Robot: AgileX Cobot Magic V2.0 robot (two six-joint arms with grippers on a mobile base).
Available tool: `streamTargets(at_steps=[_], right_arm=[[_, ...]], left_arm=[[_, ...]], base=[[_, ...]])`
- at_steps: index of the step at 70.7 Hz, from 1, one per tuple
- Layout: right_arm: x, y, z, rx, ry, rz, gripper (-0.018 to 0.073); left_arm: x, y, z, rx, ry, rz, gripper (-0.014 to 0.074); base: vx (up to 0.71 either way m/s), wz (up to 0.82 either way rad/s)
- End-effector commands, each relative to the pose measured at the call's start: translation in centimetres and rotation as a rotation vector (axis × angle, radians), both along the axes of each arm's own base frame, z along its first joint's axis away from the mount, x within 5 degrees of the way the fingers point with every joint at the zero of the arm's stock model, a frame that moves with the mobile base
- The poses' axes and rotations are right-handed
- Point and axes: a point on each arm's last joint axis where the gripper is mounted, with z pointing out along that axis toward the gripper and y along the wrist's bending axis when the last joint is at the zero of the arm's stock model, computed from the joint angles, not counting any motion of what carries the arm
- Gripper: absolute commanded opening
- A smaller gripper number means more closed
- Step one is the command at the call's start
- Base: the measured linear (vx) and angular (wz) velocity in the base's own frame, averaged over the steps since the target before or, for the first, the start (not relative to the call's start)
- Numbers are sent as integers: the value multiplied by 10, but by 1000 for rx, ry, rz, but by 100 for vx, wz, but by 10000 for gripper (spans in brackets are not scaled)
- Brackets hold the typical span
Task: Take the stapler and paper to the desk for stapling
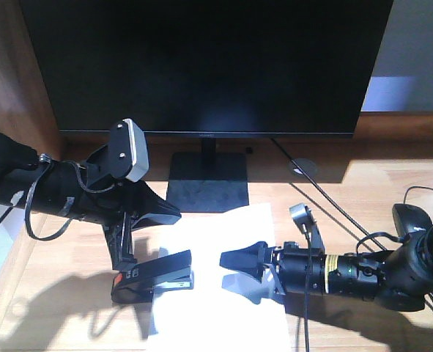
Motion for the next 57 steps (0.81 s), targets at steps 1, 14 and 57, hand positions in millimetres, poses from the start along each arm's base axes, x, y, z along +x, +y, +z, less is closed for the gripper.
streamTargets(at_steps=[1,14,57], right_arm=[[5,4,39,121,-165,24,566],[11,-6,53,-139,-248,-34,566],[-3,-65,155,-835,-572,-361,410]], left_arm=[[-3,-2,22,-68,-28,11,-7],[-3,-2,22,-68,-28,11,-7],[-4,19,49,-19,-40,356,-7]], base=[[0,0],[0,0],[0,0]])
